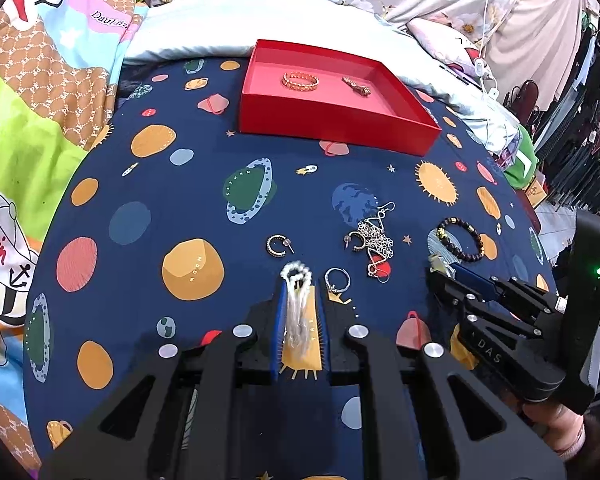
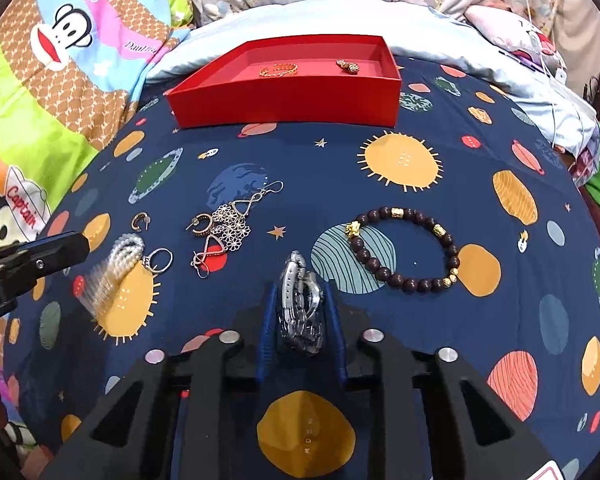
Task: Organize jewelry
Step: 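Grasp the pearl necklace with the left tool while the right tool grasps the silver watch, then carry pearl necklace and silver watch into the red tray and release both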
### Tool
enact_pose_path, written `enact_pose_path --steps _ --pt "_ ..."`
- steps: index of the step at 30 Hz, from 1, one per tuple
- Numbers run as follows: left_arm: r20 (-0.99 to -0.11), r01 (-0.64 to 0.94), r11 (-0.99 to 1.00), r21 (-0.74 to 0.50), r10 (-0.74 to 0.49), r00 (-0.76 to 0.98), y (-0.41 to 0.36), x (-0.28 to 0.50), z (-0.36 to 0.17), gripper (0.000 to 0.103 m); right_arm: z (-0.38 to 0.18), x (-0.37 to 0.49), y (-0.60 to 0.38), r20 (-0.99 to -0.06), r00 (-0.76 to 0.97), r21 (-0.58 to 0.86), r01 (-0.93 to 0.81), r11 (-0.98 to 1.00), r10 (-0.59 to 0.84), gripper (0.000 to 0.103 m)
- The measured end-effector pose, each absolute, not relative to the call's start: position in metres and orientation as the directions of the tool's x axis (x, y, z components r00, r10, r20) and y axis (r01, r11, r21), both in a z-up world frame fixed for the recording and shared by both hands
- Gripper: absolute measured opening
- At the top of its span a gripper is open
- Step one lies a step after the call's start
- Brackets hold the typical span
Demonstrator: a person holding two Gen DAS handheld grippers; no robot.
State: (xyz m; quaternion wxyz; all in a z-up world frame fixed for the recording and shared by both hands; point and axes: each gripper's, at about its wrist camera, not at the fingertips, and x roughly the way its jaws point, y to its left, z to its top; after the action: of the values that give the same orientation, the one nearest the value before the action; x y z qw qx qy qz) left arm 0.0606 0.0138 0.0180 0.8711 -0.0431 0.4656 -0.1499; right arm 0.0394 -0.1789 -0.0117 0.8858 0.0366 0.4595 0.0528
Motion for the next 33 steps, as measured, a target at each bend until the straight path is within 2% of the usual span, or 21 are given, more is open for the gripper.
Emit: enact_pose_path --steps 8,10,11,12,14,17,21,22,33 --pt "-0.798 0.228 0.949 -0.216 -0.306 0.519 0.014 0.058 0.018 0.013 -0.007 0.035 -0.183 -0.802 0.579 0.142 -0.047 0.989 0.143 0.016" --pt "-0.805 0.222 0.949 -0.224 -0.308 0.507 0.013 0.056 0.016 0.017 -0.006 0.035 -0.184 -0.802 0.579 0.150 -0.043 0.988 0.147 0.016" --pt "-0.810 0.214 0.951 -0.223 -0.303 0.501 0.013 0.056 0.014 0.030 -0.007 0.034 -0.185 -0.802 0.578 0.155 -0.041 0.987 0.150 0.016" --pt "-0.815 0.201 0.954 -0.223 -0.296 0.499 0.012 0.055 0.012 0.048 -0.007 0.034 -0.185 -0.802 0.577 0.162 -0.038 0.986 0.154 0.016" --pt "-0.815 0.183 0.955 -0.234 -0.296 0.498 0.010 0.054 0.008 0.053 -0.007 0.035 -0.186 -0.802 0.576 0.170 -0.035 0.985 0.159 0.016" --pt "-0.822 0.215 0.950 -0.225 -0.303 0.483 0.000 0.054 0.001 0.051 -0.007 0.035 -0.187 -0.802 0.575 0.170 -0.036 0.985 0.159 0.016" --pt "-0.842 0.232 0.945 -0.231 -0.314 0.439 -0.009 0.057 -0.015 0.021 -0.007 0.035 -0.187 -0.802 0.575 0.174 -0.035 0.984 0.162 0.016" --pt "-0.844 0.230 0.945 -0.234 -0.315 0.434 -0.009 0.056 -0.017 0.018 -0.007 0.035 -0.187 -0.801 0.575 0.176 -0.035 0.984 0.163 0.016" --pt "-0.823 0.247 0.940 -0.236 -0.328 0.464 -0.006 0.051 -0.006 0.015 -0.003 0.033 -0.191 -0.791 0.587 0.195 -0.022 0.981 0.170 0.015"
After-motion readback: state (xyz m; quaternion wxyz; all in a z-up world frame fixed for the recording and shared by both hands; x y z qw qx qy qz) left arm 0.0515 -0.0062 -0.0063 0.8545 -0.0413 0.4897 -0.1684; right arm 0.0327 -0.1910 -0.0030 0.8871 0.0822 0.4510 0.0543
